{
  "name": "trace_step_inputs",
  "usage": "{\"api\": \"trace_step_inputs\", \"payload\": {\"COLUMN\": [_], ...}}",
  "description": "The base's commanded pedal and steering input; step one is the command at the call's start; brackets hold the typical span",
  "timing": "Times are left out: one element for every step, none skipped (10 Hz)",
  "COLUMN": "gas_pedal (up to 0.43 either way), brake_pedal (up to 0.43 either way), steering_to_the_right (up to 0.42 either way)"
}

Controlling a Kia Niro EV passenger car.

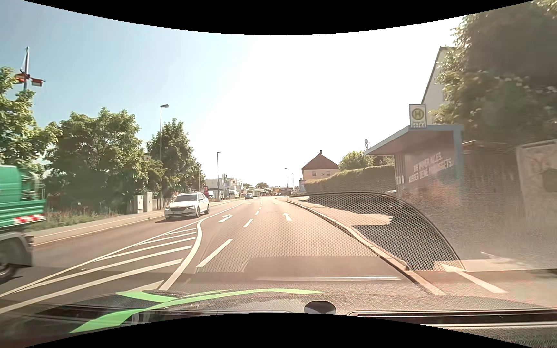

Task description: Follow the waypoints while adhering to traffic rules and regulations

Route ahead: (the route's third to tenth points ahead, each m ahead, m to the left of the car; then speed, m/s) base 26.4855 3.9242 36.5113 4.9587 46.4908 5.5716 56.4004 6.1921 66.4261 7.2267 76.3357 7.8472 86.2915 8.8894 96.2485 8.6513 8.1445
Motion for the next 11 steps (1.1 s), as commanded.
{"api": "trace_step_inputs", "payload": {"gas_pedal": [0.209, 0.209, 0.209, 0.209, 0.209, 0.209, 0.209, 0.209, 0.209, 0.209, 0.209], "brake_pedal": [0.0, 0.0, 0.0, 0.0, 0.0, 0.0, 0.0, 0.0, 0.0, 0.0, 0.0], "steering_to_the_right": [-0.027, -0.026, -0.026, -0.026, -0.026, -0.025, -0.024, -0.021, -0.021, -0.021, -0.016]}}
